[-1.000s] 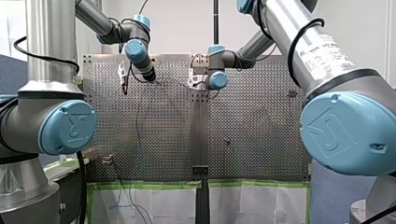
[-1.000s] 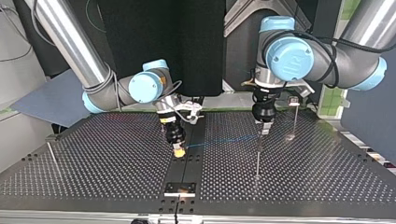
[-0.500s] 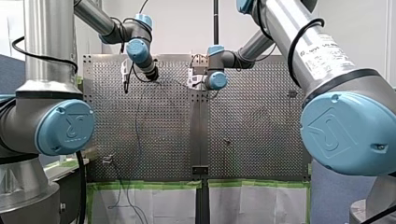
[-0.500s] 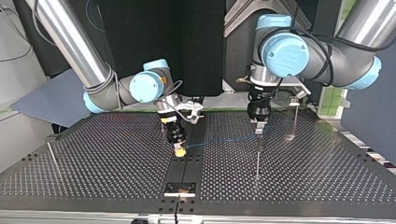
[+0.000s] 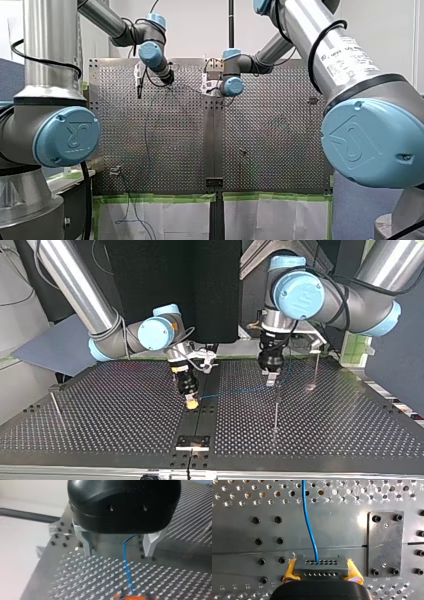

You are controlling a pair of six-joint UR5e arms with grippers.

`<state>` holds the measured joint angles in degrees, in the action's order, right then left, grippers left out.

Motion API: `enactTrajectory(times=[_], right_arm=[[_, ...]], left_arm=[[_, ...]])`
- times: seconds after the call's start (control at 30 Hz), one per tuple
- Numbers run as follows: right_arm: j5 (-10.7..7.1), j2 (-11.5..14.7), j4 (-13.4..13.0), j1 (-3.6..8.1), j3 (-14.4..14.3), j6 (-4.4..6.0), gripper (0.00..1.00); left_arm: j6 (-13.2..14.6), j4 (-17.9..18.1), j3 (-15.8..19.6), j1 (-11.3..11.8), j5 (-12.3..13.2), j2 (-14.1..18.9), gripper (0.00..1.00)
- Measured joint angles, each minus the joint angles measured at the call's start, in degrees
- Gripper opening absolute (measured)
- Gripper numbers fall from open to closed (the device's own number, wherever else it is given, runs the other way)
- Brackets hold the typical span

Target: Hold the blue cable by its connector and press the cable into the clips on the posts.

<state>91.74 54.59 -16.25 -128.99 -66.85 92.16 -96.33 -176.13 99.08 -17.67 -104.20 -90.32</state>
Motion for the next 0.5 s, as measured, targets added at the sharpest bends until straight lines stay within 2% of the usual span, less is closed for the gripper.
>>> enactTrajectory(times=[0.27, 0.5], right_arm=[[-0.14, -0.02, -0.02, 0.01, 0.0, 0.05, 0.0], [-0.14, -0.06, -0.09, 0.13, 0.0, 0.05, 0.0]], left_arm=[[-2.83, 2.86, -3.43, -0.02, -3.63, -2.87, 1.0], [-3.14, 3.16, -4.63, -0.02, -4.59, -5.81, 1.0]])
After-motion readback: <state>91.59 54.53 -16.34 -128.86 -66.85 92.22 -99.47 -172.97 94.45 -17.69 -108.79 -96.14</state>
